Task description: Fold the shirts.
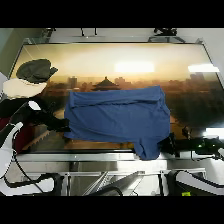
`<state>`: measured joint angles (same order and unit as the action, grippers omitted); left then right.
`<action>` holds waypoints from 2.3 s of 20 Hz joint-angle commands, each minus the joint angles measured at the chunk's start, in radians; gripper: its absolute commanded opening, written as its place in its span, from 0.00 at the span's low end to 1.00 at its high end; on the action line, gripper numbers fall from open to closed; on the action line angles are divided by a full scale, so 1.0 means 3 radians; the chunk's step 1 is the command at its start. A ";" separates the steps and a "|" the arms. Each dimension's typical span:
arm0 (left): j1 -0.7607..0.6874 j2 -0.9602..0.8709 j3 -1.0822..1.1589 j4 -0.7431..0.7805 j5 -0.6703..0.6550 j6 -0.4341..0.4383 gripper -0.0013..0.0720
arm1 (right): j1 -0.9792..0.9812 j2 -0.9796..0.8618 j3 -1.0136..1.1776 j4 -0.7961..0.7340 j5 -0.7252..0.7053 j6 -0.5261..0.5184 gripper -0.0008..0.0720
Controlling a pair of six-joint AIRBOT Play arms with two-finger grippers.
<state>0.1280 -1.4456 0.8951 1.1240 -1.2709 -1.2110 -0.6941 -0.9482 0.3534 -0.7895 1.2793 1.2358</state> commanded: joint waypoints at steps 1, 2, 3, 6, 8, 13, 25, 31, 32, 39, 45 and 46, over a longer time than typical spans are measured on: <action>-0.0001 -0.0003 0.0004 -0.0001 0.0000 -0.0003 0.04 | -0.0001 0.0001 -0.0011 0.0655 -0.0004 -0.0374 0.23; -0.0001 -0.0003 0.0004 -0.0001 -0.0013 -0.0003 0.04 | -0.0001 0.0003 -0.0011 0.0781 0.0109 -0.0418 0.14; -0.0001 -0.0003 0.0004 0.0000 -0.0039 -0.0003 0.04 | -0.0001 0.0003 -0.0011 0.0870 0.0268 -0.0418 0.12; 0.0015 0.0006 0.0009 0.0065 -0.0216 0.0051 0.04 | -0.0009 0.0053 -0.0009 0.0927 0.0565 -0.0384 0.03; 0.0062 0.0036 0.0014 0.0278 -0.0376 0.0048 0.04 | -0.0009 0.0126 0.0043 0.0926 0.0462 -0.0336 0.03; 0.0253 0.0217 0.0037 0.0343 -0.0435 -0.0066 0.04 | -0.0006 0.0048 0.0498 0.1077 0.0439 -0.0245 0.03; -0.0174 -0.0465 0.1588 0.0262 -0.0300 -0.0271 0.04 | 0.0979 -0.1762 0.2818 0.1971 0.0123 -0.0226 0.03; -0.0226 -0.1179 0.2359 0.0263 -0.0161 -0.0472 0.04 | 0.1122 -0.2550 0.3813 0.1962 0.0028 -0.0210 0.03; -0.0231 -0.1259 0.2440 0.0263 -0.0164 -0.0472 0.04 | 0.1116 -0.2611 0.3843 0.1943 0.0001 -0.0271 0.03; -0.0221 -0.1453 0.2612 0.0318 -0.0095 -0.0506 0.46 | 0.1054 -0.2705 0.3924 0.1860 0.0126 -0.0923 0.45; -0.0134 -0.1453 0.3461 0.0308 -0.0642 -0.0567 0.96 | 0.0664 -0.2541 0.4350 0.1312 0.0300 -0.0796 0.88; -0.0137 -0.1452 0.3590 0.0251 -0.0726 -0.0573 0.96 | 0.0622 -0.2532 0.4388 0.1101 0.0300 -0.0759 0.97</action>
<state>0.0814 -1.8797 1.8606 1.2156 -1.4052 -1.3727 -0.4633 -1.7229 1.6226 -0.3237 1.3563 0.9794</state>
